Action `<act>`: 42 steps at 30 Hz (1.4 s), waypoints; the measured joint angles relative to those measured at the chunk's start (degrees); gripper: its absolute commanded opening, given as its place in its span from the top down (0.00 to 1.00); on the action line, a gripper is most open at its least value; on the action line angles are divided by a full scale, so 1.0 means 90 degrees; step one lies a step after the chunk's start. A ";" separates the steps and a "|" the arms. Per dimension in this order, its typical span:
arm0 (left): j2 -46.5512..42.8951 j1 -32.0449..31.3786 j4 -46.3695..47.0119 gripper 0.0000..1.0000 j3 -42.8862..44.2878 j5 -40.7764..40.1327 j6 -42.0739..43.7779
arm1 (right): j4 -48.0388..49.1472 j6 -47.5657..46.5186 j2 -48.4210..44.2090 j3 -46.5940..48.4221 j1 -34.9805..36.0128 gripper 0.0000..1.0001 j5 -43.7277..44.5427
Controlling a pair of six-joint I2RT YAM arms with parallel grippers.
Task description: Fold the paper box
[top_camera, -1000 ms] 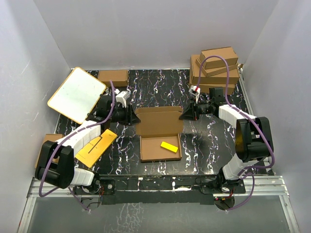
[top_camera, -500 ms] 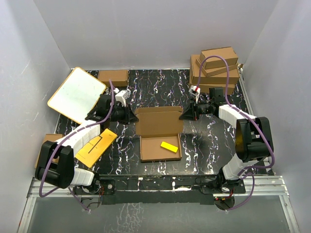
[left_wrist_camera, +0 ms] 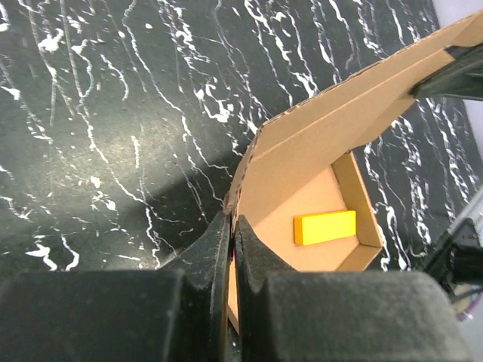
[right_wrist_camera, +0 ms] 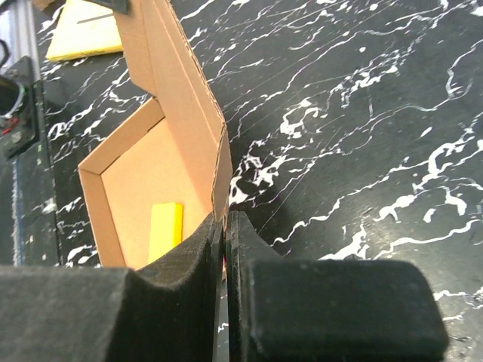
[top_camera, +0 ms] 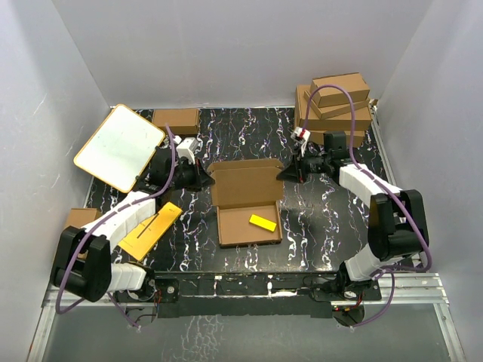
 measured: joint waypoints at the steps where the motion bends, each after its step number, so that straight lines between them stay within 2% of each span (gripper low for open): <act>1: -0.0049 -0.0056 0.0036 1.00 -0.0024 -0.0170 -0.0024 | 0.0095 0.0085 -0.0085 0.0000 0.0068 0.92 0.0189; 10: -0.0223 -0.0583 0.0571 1.00 -0.0168 -0.2191 -0.0221 | 0.1093 0.0758 -0.0549 -0.0019 0.0843 0.92 0.2302; 19: 0.0221 -0.0882 0.1141 1.00 -0.0083 -0.3619 -0.0287 | 0.1979 0.1460 -0.0520 -0.0032 0.1758 0.89 0.4826; 24: 0.0355 -0.1277 0.1321 1.00 -0.0056 -0.4452 -0.0316 | 0.2686 0.1858 -0.0515 -0.0440 0.2045 0.87 0.5860; 34: 0.0393 -0.2013 0.1676 1.00 -0.0063 -0.5877 -0.0257 | 0.3337 0.2477 -0.0510 -0.0935 0.2200 0.87 0.6659; 42: 0.0542 -0.2210 0.2443 1.00 -0.0265 -0.6309 0.0041 | 0.3774 0.2565 -0.0510 -0.1044 0.2297 0.86 0.7077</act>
